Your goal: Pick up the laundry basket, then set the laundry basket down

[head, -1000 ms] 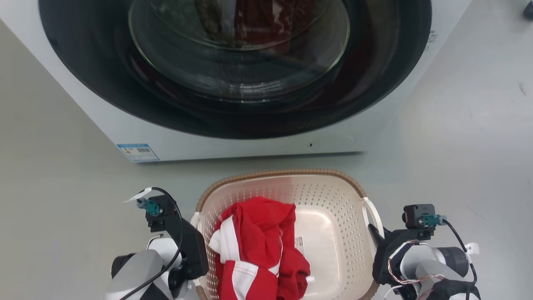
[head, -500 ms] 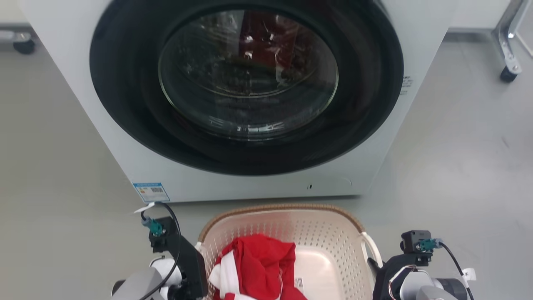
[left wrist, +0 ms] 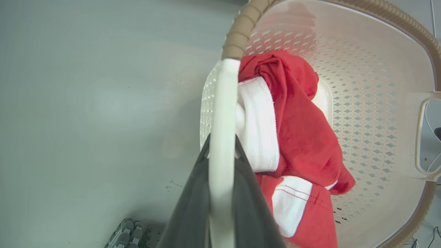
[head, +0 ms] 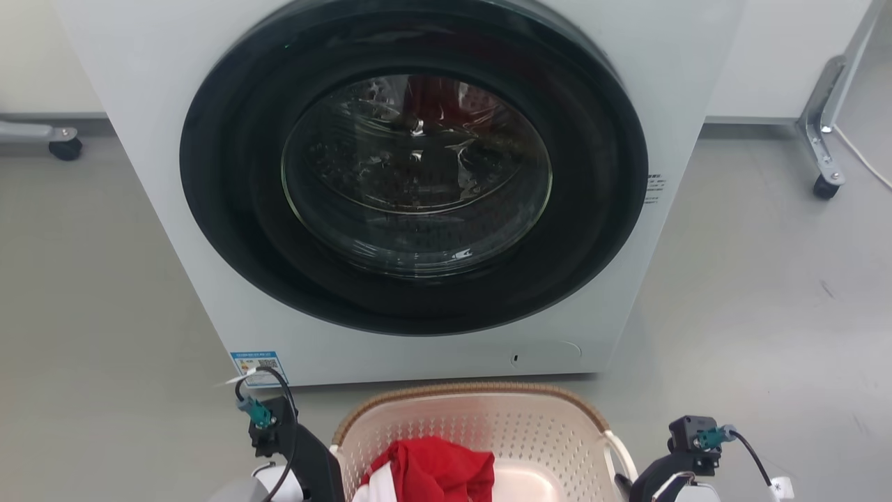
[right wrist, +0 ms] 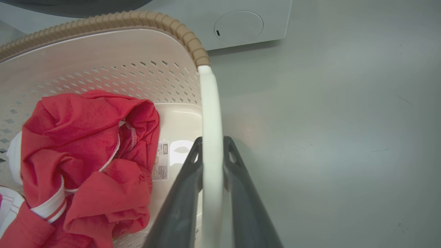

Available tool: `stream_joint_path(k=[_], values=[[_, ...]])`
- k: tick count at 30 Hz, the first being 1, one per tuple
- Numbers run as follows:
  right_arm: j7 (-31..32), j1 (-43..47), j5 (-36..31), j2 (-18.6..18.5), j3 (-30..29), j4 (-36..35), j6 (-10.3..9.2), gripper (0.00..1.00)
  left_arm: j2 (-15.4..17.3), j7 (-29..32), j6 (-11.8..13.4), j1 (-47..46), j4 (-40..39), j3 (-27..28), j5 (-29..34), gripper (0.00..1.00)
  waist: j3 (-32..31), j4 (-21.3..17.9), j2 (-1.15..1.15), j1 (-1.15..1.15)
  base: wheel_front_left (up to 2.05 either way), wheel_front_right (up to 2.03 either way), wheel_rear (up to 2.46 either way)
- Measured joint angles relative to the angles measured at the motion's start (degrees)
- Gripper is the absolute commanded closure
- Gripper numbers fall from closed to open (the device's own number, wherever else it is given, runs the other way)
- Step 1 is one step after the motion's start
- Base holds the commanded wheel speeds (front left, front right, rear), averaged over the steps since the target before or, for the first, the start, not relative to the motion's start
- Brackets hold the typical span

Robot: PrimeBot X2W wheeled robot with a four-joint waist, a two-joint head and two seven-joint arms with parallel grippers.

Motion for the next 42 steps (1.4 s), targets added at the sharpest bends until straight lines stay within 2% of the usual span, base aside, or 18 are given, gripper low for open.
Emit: stream_joint_path(k=[42], values=[[3.0, 2.4, 4.7, 0.0, 2.7, -0.7, 0.00, 1.00, 0.4, 0.2, 1.4, 2.6, -0.4, -3.1, -3.4, 1.00, -1.3, -0.9, 0.01, 0.01, 0.00, 0.00, 0.00]])
